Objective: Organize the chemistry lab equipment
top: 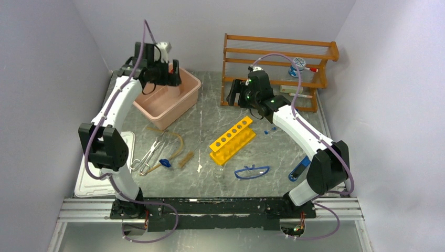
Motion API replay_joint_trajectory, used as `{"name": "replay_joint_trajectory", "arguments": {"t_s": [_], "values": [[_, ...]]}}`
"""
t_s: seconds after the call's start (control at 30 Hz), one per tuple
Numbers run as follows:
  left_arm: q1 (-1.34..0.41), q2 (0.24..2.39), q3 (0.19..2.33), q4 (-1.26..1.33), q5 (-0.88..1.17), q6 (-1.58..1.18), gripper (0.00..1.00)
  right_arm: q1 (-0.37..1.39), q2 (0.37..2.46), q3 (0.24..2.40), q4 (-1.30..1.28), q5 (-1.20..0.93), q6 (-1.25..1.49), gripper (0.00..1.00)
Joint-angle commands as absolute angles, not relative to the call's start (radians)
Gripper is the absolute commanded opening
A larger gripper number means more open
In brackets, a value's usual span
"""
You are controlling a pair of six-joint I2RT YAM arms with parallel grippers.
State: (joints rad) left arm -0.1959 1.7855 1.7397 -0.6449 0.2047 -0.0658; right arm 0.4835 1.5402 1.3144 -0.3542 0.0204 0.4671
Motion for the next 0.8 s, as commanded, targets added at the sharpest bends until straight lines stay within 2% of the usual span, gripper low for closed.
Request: {"name": "replay_joint_trajectory", "arguments": {"t_s": [0.0, 0.13, 0.3, 0.47, 0.77], "values": [[-0.259, 1.807, 1.631, -0.661, 0.222, 0.030, 0.89, 0.481, 1.558, 1.303, -0.324, -0.021, 0.480, 0.83], [-0.287, 1.858, 1.631, -0.649, 0.119, 0.029, 0.85, 0.480, 1.560, 1.312, -0.327, -0.025, 0.477, 0.83], [-0.313, 1.917, 1.691, -0.673, 0.148, 0.007, 0.79, 0.481, 1.555, 1.314, -0.338, -0.015, 0.475, 0.83], [-0.355, 1.940, 1.738, -0.686, 0.179, -0.129, 0.74, 0.481, 1.541, 1.300, -0.341, -0.002, 0.473, 0.83], [-0.405, 1.980, 1.774, -0.598, 0.186, -0.388, 0.58, 0.481, 1.530, 1.270, -0.334, -0.002, 0.481, 0.83]]}}
